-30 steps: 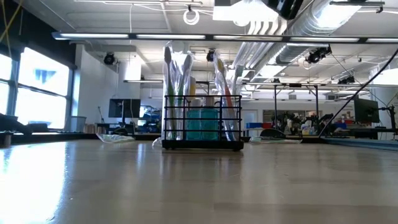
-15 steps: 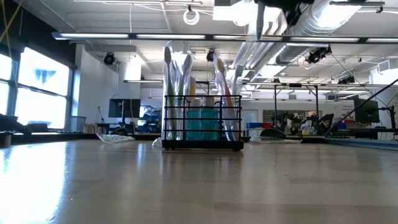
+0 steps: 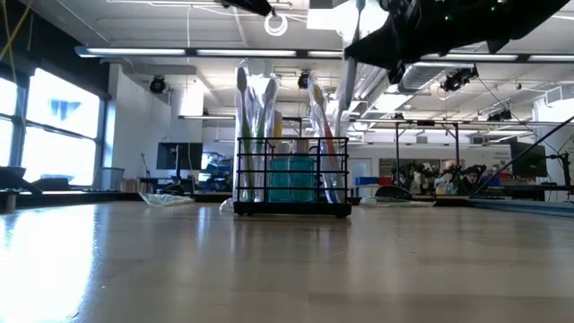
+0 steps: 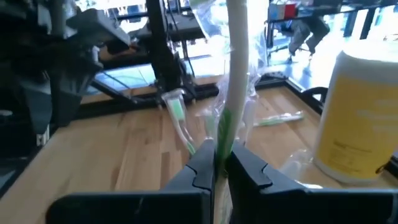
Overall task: Pick & Place toothbrushing station
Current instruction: Put the bottom green toothbrush into the right section wire organizer
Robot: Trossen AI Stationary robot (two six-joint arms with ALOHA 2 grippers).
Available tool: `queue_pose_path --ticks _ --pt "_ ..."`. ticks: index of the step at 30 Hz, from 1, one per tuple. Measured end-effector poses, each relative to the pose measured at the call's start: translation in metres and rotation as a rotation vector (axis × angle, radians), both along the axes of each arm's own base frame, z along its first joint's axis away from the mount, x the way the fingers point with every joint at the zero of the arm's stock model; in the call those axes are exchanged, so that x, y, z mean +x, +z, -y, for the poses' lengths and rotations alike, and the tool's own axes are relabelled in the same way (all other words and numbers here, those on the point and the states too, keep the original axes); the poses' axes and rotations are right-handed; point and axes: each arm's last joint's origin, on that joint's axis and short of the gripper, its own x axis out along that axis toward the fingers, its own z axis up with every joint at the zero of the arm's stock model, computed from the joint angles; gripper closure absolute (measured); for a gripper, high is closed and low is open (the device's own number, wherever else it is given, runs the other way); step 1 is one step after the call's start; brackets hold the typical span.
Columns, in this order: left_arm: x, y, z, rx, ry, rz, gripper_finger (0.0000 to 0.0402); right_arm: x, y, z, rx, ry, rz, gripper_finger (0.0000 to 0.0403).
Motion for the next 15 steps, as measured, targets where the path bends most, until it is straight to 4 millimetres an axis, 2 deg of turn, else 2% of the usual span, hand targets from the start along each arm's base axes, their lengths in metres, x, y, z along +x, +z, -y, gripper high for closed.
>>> queue_pose_path --ticks 6,9,15 --pt "0.0 -0.013 -0.018 -0.075 0.024 0.058 0.0254 0.017 -0.019 0.006 -0.017 0.0 -0.042 0.0389" --pt "0.002 -0.012 -0.024 -0.088 0.047 0.065 0.0254 0.023 -0.026 0.009 -0.024 -0.004 -0.048 0.0389" --pt "0.004 -0.012 -0.031 -0.085 0.067 0.07 0.0254 0.025 -0.034 0.019 -0.066 -0.06 -0.087 0.0389"
